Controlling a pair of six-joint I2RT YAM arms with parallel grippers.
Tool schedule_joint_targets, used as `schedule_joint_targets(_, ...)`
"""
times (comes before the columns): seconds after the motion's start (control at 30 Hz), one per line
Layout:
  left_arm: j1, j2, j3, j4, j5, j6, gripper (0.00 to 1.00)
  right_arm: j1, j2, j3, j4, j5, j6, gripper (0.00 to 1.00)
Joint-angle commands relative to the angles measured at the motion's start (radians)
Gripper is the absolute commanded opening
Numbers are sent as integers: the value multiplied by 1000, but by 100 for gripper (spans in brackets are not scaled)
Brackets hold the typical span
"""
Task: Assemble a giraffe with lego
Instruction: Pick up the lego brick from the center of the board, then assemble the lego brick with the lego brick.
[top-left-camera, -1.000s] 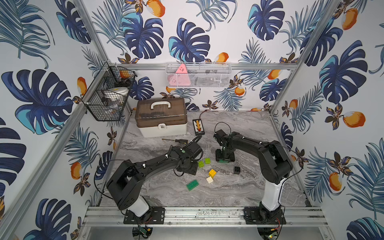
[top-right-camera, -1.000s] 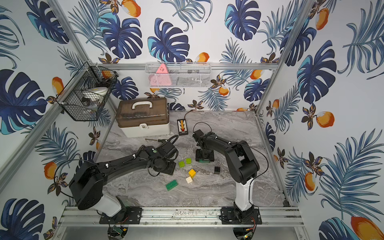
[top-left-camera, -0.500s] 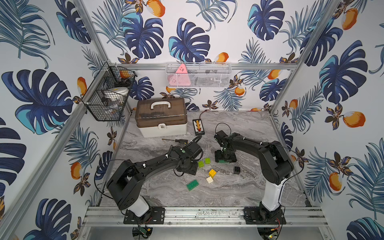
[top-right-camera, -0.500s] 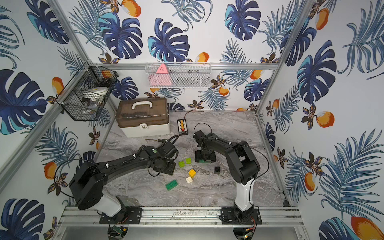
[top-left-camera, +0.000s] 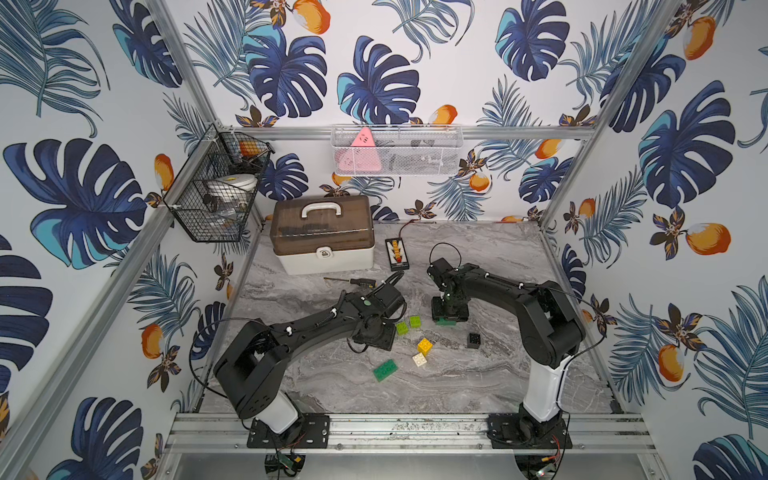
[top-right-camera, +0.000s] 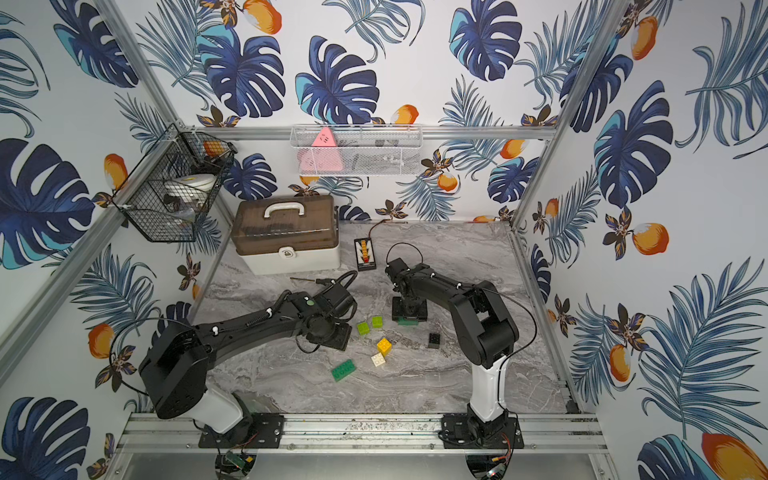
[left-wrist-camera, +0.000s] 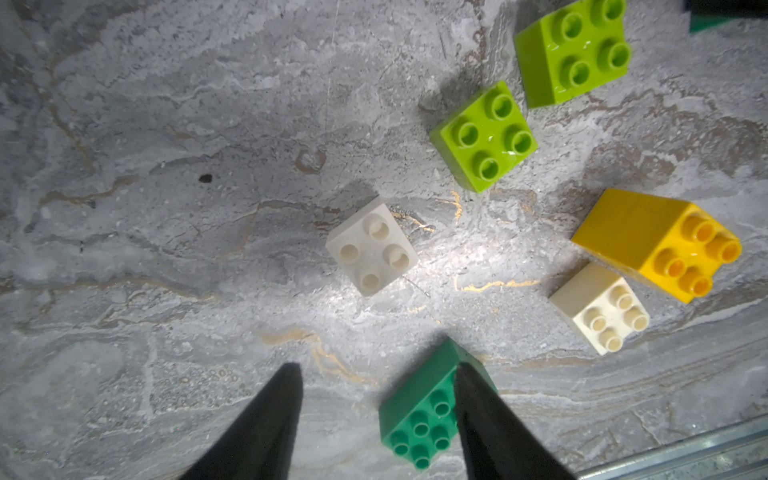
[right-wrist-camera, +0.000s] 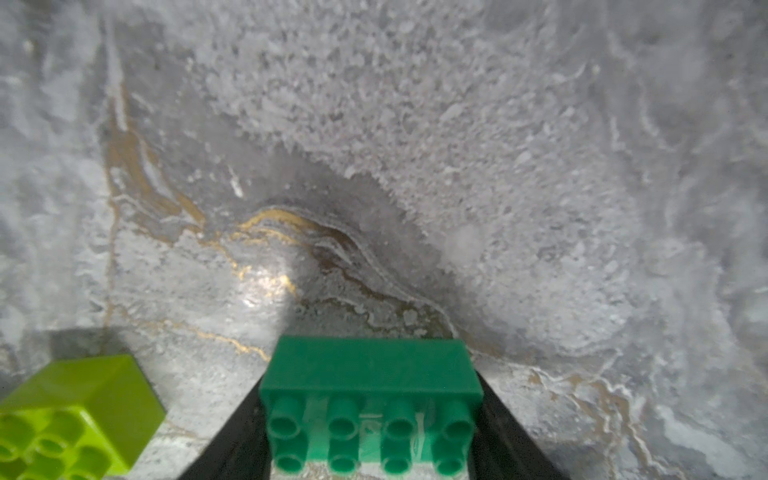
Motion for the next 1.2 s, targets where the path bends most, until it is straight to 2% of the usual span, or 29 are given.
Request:
schedule_joint_targets(0.0, 0, 4, 7, -1, -5, 2, 64, 2, -3, 4, -12, 12, -19, 54)
schedule_joint_targets(0.13, 2, 5, 4, 0, -5, 1, 64, 3, -29, 3, -30, 26, -52, 53)
schedule_joint_targets(0.27, 9, -1, 0, 3, 3, 9, 64, 25, -102, 12, -51, 23, -145, 52)
schedule_joint_targets(0.5, 103, -58, -68, 21, 70, 18, 64, 130, -190, 20, -129, -90, -320, 52)
schedule_joint_targets(0.63, 148, -114, -118, 28, 98, 14, 64, 195, -192, 29, -177, -126, -362, 53)
schedule_joint_targets(0.8, 155, -136, -144, 25, 117, 20, 64, 257, -171, 68, -238, -115, -397, 53)
schedule_joint_targets(1.17, 155, -171, -149, 6, 114, 20, 64, 267, -89, 122, -287, -66, -455, 54)
